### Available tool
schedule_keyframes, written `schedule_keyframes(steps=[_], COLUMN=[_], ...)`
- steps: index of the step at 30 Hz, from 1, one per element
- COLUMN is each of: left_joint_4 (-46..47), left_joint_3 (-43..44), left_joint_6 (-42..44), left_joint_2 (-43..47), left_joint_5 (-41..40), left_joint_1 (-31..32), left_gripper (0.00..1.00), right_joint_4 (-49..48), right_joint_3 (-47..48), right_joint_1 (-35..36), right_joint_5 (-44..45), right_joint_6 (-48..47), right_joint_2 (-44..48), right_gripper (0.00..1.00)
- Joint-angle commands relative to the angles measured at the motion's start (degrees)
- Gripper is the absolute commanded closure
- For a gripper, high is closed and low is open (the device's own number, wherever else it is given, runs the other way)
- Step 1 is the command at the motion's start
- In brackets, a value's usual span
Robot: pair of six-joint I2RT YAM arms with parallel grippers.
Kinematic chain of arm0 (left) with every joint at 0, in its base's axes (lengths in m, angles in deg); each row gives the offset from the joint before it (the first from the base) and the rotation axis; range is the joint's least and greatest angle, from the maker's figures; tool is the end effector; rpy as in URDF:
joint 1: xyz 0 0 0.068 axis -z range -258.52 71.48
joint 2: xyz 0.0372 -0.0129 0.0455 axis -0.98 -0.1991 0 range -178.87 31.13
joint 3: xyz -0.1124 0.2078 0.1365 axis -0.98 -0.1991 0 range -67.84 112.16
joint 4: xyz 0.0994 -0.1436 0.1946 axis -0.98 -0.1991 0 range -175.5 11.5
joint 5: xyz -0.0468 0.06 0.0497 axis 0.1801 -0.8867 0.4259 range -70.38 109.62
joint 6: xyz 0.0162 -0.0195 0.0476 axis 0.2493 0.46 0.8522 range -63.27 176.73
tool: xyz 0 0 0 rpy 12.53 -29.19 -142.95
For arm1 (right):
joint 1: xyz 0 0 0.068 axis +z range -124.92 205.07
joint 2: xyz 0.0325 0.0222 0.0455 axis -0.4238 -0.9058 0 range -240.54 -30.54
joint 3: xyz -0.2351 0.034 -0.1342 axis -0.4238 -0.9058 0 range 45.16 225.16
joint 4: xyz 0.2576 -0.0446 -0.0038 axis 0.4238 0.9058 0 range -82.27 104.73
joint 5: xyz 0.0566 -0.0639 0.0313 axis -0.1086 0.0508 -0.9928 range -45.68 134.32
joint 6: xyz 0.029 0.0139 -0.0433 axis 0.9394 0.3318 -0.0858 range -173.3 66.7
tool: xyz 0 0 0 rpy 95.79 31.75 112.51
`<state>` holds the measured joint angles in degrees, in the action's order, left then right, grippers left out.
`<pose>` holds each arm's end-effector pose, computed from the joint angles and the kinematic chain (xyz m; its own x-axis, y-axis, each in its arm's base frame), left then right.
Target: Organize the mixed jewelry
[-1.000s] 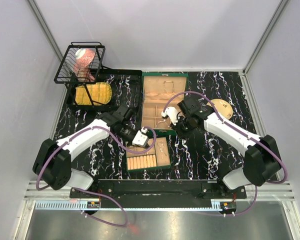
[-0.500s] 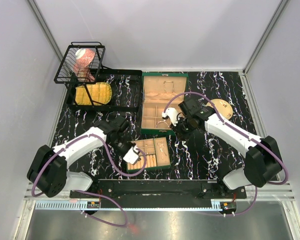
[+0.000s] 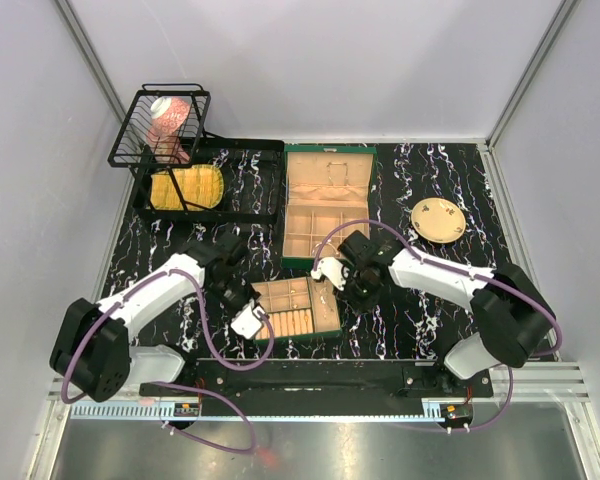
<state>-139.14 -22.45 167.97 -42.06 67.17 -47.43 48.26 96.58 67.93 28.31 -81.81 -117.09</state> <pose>0.1501 -0.1211 0.2071 0.6510 0.3422 -0.6775 0.6655 -0.6867 0.2925 0.1881 0.1879 0.1802 -0.2880 -0.8932 -0.3452 -0.9575 0.2637 0.1166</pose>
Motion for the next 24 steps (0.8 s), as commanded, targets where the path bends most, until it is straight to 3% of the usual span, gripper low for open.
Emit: schedule_keyframes(steps=[1, 8, 24], left_joint_4=[-2.11, -4.22, -10.55], left_joint_3=[2.69, 4.71, 7.26], left_joint_6=[4.34, 6.09, 14.88], left_joint_2=[2.08, 2.88, -0.02], left_joint_5=[0.79, 2.72, 0.18], left_joint_1=[-2.79, -8.32, -13.07], left_gripper=[1.0, 1.0, 1.0], right_joint_4=[-3.35, -5.46, -7.75], right_joint_3=[-1.49, -2.64, 2.28], right_joint_1=[1.88, 4.87, 9.0], right_joint_5=[1.86, 0.72, -3.93], right_joint_6=[-2.16, -2.25, -0.05], right_joint_2=[0.06, -2.57, -9.17], right_gripper=[0.86, 0.87, 0.89])
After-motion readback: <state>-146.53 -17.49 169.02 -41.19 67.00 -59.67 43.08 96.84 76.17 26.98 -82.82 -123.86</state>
